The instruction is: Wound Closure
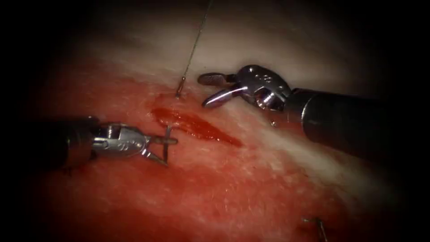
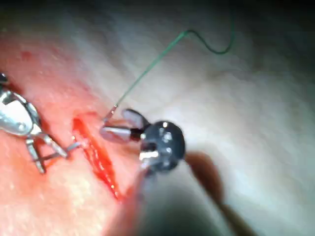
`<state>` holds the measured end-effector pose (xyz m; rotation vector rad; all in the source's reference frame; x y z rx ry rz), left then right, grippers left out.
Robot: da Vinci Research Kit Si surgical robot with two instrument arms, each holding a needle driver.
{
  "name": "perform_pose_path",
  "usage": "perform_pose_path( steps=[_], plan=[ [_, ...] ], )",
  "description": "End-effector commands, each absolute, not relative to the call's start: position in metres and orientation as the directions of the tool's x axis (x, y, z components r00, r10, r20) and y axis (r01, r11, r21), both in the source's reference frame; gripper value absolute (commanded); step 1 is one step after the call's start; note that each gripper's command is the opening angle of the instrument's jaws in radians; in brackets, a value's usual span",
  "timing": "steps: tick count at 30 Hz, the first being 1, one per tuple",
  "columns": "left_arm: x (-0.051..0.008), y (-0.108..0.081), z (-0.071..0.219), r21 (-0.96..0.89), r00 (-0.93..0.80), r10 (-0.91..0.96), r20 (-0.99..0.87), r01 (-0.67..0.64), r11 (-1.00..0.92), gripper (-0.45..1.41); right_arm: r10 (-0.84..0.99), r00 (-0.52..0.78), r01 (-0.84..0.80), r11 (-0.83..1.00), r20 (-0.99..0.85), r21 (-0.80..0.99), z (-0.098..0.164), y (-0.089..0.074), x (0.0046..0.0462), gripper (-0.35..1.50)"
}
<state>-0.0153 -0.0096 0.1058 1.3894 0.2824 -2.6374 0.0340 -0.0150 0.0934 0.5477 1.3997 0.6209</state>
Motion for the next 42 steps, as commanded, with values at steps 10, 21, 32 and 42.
perform_pose_path(
  steps=[10,21,32,42],
  plan=[
    [-0.0154,-0.009,0.107,-0.083,-0.548,-0.017,-0.836,0.157,-0.984,-0.45,0.683,0.065,-0.07,0.73,-0.728,0.679,0.094,-0.015,0.0346,1.04],
    [-0.0165,-0.01,0.1,-0.551,-0.443,0.497,-0.746,-0.007,-0.834,-0.45,0.755,0.037,-0.063,0.655,-0.654,0.753,0.093,-0.017,0.0339,0.78],
    [-0.0166,-0.012,0.094,-0.749,-0.403,0.673,-0.62,0.048,-0.661,-0.45,0.813,0.034,-0.074,0.582,-0.581,0.81,0.093,-0.019,0.0337,0.78],
    [-0.0166,-0.011,0.092,-0.413,-0.417,0.355,-0.836,0.053,-0.909,-0.45,0.826,0.047,-0.088,0.563,-0.561,0.822,0.092,-0.019,0.033,0.78]
  ],
)
